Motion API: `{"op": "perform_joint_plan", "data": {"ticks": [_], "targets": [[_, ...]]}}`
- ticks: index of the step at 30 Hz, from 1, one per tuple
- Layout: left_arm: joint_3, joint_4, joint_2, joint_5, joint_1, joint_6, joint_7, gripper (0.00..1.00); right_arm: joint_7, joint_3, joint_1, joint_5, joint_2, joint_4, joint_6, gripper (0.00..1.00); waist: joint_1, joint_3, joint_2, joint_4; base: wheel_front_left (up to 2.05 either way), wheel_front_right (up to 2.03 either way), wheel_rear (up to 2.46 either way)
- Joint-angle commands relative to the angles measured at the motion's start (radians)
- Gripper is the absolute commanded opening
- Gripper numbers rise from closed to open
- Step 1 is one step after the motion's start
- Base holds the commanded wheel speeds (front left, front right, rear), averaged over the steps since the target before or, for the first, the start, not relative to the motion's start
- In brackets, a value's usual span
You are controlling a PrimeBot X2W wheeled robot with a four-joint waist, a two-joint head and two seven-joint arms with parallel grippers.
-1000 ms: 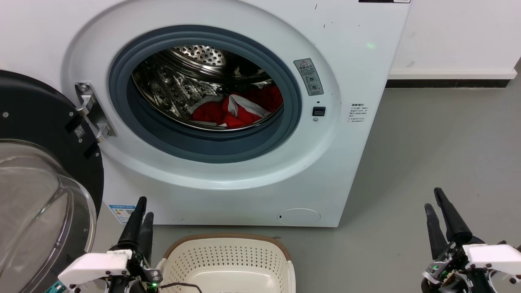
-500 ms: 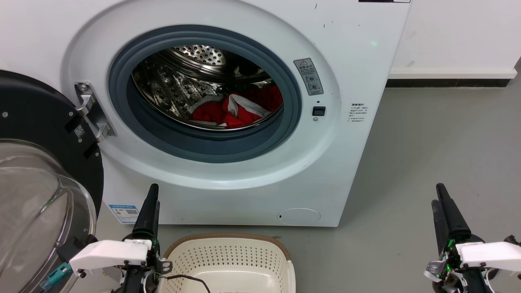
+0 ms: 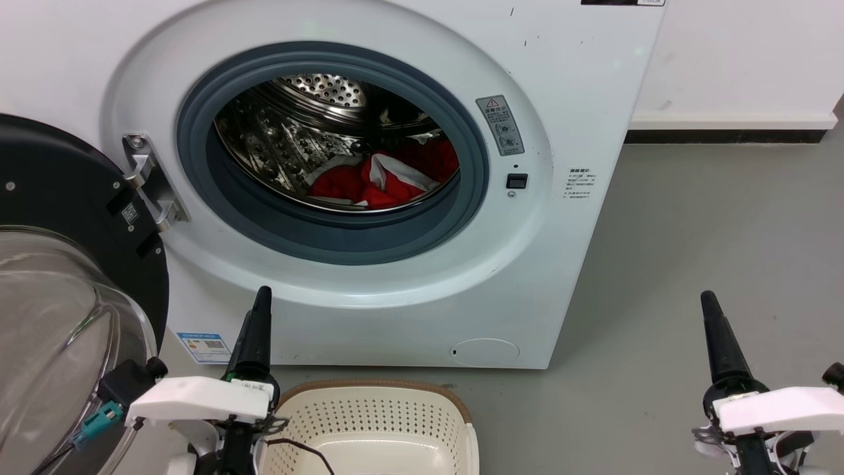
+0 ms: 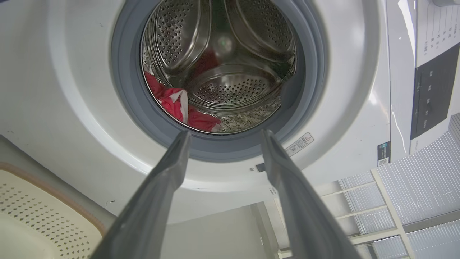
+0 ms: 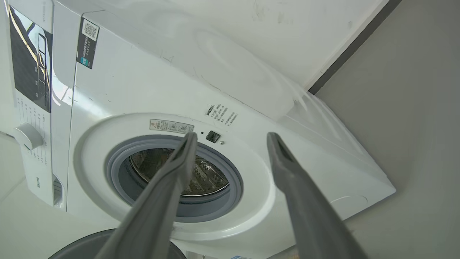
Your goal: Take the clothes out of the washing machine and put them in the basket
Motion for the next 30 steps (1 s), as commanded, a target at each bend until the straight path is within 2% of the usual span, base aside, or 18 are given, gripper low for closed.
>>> {"op": "perform_joint_plan", "data": {"ticks": [1, 14, 30], "targets": [[-0.005, -0.019, 0.003, 0.043, -0.032, 0.000, -0.012, 1.00, -0.011, 0.004, -0.005, -0.058, -0.001, -0.025, 0.000, 1.00, 0.0000, 0.000, 0.0000, 0.001, 0.00, 0.00, 0.00], [-0.028, -0.017, 0.003, 0.260, -0.048, 0.008, -0.056, 1.00, -0.056, 0.015, 0.012, -0.379, -0.001, -0.041, 0.000, 1.00, 0.0000, -0.003, 0.0000, 0.002, 0.00, 0.00, 0.00], [-0.077, 0.010, 0.003, 0.507, -0.064, 0.025, -0.104, 1.00, -0.087, 0.013, 0.027, -0.629, -0.001, -0.052, 0.000, 1.00, 0.0000, -0.004, 0.0000, 0.004, 0.00, 0.00, 0.00]]}}
